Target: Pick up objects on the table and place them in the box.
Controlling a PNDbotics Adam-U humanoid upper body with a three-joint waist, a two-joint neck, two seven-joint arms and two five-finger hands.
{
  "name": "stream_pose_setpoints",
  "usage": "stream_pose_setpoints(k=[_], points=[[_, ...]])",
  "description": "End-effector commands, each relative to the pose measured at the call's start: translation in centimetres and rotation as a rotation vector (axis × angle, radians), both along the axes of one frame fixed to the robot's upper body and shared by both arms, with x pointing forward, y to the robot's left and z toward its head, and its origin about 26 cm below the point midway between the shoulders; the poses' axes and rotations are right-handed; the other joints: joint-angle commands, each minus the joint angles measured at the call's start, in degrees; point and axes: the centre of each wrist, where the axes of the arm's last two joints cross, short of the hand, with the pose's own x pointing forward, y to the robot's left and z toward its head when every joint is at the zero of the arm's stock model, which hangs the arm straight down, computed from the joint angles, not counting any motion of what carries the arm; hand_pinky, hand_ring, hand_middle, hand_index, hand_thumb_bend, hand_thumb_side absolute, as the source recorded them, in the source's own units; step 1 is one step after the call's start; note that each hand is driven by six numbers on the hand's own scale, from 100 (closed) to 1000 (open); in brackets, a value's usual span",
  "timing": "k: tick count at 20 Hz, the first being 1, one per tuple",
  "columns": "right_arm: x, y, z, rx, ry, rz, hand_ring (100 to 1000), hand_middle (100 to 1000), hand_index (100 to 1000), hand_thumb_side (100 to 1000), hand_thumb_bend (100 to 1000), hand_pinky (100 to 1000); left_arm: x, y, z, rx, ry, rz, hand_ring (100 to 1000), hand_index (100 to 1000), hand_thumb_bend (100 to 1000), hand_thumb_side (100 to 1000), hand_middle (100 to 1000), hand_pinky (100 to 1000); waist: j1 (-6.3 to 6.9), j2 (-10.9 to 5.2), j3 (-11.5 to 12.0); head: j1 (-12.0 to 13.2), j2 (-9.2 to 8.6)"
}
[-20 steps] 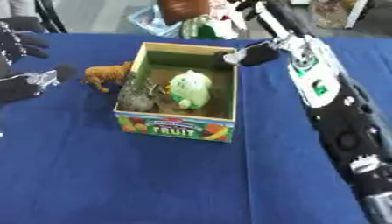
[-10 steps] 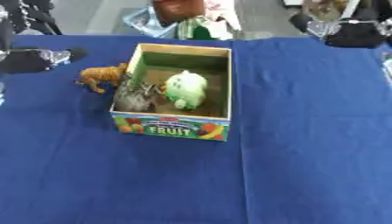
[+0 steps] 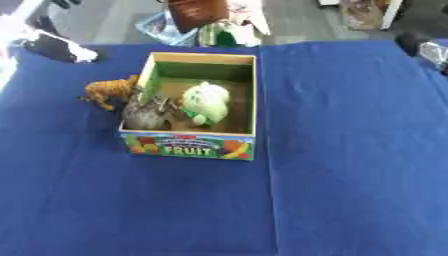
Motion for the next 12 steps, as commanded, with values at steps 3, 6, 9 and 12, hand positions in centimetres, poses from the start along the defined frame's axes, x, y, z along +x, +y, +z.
stream_pose_setpoints(k=[3,6,9,12], points=[[-1.0,-1.2,1.3,0.0,-0.037,-0.028,714,739,862,277,569,601,1.4,1.1,0.4,0.152,0.066,0.038,752,800,793,100,741,765,0.03,-1.17,-0.7,0.7,0.51],[-1.1,-1.4,1.1,0.003,-0.033,-0.034,713,738,863,278,568,601,2.0,1.4,-0.5,0.194,0.107,0.044,754,799,794,100,740,772,0.06,-1.17,-1.1,0.8,0.59],[-1.2,-1.5,1.0,0.004,-0.031,-0.038,713,738,863,277,568,600,2.3,1.7,-1.0,0.226,0.131,0.045,754,798,794,100,740,773,0.04,-1.18,-1.3,0.8,0.65],[-1.2,-1.5,1.0,0.004,-0.03,-0.039,713,738,863,277,568,600,2.4,1.8,-1.2,0.234,0.132,0.044,754,798,794,100,740,773,0.03,-1.19,-1.3,0.8,0.66]])
